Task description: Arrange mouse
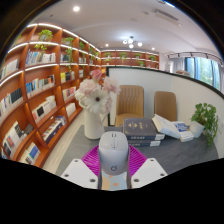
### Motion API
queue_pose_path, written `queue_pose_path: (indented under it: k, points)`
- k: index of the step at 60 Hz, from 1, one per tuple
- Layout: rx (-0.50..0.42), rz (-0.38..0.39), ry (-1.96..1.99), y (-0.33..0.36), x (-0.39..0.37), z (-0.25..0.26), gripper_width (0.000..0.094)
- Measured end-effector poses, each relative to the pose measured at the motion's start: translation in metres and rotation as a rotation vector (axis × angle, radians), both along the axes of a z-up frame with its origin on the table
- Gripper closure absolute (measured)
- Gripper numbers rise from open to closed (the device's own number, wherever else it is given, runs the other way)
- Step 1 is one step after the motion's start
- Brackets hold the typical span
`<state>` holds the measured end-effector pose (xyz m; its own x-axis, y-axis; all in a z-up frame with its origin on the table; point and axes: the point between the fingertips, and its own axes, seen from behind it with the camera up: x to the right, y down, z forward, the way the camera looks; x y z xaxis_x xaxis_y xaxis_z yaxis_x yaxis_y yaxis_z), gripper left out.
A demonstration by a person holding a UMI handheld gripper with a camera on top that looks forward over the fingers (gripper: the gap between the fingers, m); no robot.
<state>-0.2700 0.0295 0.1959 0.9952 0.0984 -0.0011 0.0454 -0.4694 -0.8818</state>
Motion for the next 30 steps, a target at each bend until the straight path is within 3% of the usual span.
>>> queue_pose_path:
  k: [16, 28, 30]
  points:
    - [-0.237, -0.007, -0.005, -0.046, -0.05, -0.151, 0.0609]
    - [-0.308, -0.029, 0.002, -0.071, -0.05, -0.209, 0.0576]
    - [-0.281, -0.032, 0.004, -0.07, -0.051, -0.207, 0.0575]
